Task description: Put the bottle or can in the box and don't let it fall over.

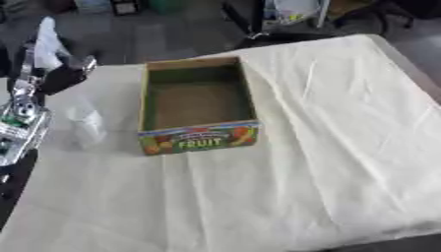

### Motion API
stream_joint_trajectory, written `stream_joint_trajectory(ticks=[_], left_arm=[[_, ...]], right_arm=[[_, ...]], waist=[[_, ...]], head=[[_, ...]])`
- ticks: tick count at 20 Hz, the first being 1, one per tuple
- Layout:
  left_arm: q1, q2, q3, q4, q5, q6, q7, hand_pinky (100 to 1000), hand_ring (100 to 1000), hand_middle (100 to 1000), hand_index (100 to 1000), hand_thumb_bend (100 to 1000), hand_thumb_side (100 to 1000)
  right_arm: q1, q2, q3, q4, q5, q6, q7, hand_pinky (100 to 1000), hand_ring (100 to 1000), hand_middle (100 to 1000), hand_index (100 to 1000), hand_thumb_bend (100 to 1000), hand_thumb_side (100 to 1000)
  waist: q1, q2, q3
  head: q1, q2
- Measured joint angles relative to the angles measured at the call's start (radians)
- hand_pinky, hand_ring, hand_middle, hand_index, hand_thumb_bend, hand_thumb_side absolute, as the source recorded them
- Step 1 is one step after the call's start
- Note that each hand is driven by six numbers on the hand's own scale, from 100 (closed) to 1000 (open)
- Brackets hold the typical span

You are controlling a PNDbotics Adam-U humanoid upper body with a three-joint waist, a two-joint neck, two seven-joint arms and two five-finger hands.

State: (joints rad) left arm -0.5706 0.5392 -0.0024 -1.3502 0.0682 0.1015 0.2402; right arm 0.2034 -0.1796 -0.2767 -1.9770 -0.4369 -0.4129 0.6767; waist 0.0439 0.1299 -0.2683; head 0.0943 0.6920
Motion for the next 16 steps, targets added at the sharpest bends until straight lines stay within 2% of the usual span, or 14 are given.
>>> stream_joint_trajectory(ticks=[3,5,10,16], left_arm=[[0.000,0.000,0.000,-0.001,0.009,-0.001,0.006,706,542,145,406,223,100],[0.000,0.000,0.000,-0.002,0.013,-0.001,0.008,693,511,111,379,186,100],[-0.002,0.007,0.000,-0.019,0.024,-0.004,0.009,662,466,100,345,153,100],[-0.003,0.016,0.002,-0.045,0.045,-0.006,0.011,656,452,100,334,150,100]], right_arm=[[0.000,0.000,0.000,0.000,0.000,0.000,0.000,793,1000,1000,1000,100,470],[0.000,0.000,0.000,0.000,0.000,0.000,0.000,793,1000,1000,1000,100,470],[0.000,0.000,0.000,0.000,0.000,0.001,-0.001,793,1000,1000,1000,100,473],[0.000,0.007,0.000,0.000,0.000,0.001,-0.002,793,1000,1000,1000,100,470]], waist=[[0.000,0.000,0.000],[0.000,0.000,0.000],[0.000,0.000,0.000],[0.002,0.000,0.000]], head=[[0.000,0.000],[0.000,0.000],[-0.001,0.000],[-0.004,0.000]])
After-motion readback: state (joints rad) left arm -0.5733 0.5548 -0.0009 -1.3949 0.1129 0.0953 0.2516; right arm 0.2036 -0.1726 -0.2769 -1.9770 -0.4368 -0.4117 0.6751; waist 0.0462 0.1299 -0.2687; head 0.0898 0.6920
